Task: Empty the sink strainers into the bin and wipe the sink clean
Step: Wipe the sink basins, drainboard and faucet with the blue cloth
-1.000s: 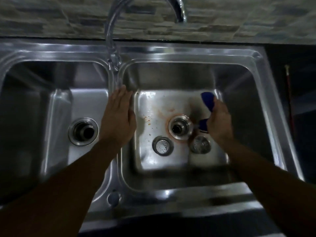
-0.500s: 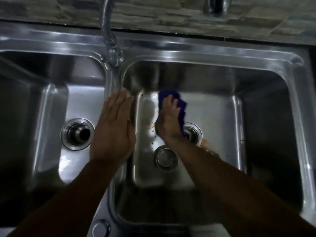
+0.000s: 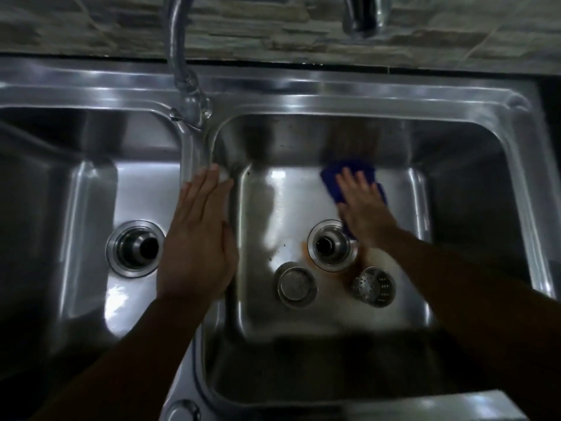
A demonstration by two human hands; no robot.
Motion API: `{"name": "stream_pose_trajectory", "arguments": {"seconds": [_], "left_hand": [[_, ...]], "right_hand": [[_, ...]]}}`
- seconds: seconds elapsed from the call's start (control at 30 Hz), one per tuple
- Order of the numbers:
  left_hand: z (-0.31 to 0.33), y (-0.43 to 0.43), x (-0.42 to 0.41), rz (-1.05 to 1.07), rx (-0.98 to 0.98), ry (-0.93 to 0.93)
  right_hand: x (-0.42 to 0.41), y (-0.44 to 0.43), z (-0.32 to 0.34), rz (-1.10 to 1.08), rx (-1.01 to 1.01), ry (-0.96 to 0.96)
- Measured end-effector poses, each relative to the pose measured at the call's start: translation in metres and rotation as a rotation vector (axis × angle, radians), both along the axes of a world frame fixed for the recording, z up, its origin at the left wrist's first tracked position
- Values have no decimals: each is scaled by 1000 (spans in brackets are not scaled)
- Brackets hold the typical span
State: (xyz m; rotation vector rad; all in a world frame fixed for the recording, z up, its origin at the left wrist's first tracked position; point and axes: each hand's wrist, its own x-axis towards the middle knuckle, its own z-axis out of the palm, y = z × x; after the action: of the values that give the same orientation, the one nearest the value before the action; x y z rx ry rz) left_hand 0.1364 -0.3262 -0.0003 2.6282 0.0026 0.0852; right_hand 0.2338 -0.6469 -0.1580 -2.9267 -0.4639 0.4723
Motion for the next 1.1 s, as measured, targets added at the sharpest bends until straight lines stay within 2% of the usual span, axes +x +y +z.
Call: {"name": "stream_pose_trajectory", "arguments": {"seconds": [0.13, 0.27, 0.33, 0.4, 0.5, 0.63, 0.67, 0.7, 0.83, 0.9, 0.97, 1.03, 1.1], "left_hand": [[1, 0, 1, -6, 15, 2], [2, -1, 1, 5, 23, 1], [2, -2, 1, 2, 14, 8], [3, -1, 2, 4, 15, 5], [2, -1, 2, -2, 17, 19], [3, -1, 1, -17, 15, 32], [4, -1, 1, -16, 8, 29], [4, -1, 0, -14, 4, 24], [4, -3, 0, -5, -1, 16], [4, -4, 1, -8, 8, 2], [4, -5, 0, -13, 16, -9], [3, -4, 0, -14, 18, -15], [1, -3, -1, -14, 18, -28]], "right_hand": [[-4, -34, 6, -371, -39, -42], [5, 52, 3, -906, -28, -41], [12, 110, 7, -950, 24, -20], [10, 164, 8, -890, 55, -53], [-17, 193, -7, -520, 9, -79], [-7, 127, -5, 156, 91, -21], [0, 107, -3, 229, 105, -7], [3, 87, -1, 209, 119, 4], [-13, 27, 10, -254, 191, -70], [-15, 18, 18, -522, 292, -150], [-4, 22, 36, -937, 565, -245], [10, 32, 63, -1382, 945, -342], [24, 42, 90, -1668, 1342, -374]]}}
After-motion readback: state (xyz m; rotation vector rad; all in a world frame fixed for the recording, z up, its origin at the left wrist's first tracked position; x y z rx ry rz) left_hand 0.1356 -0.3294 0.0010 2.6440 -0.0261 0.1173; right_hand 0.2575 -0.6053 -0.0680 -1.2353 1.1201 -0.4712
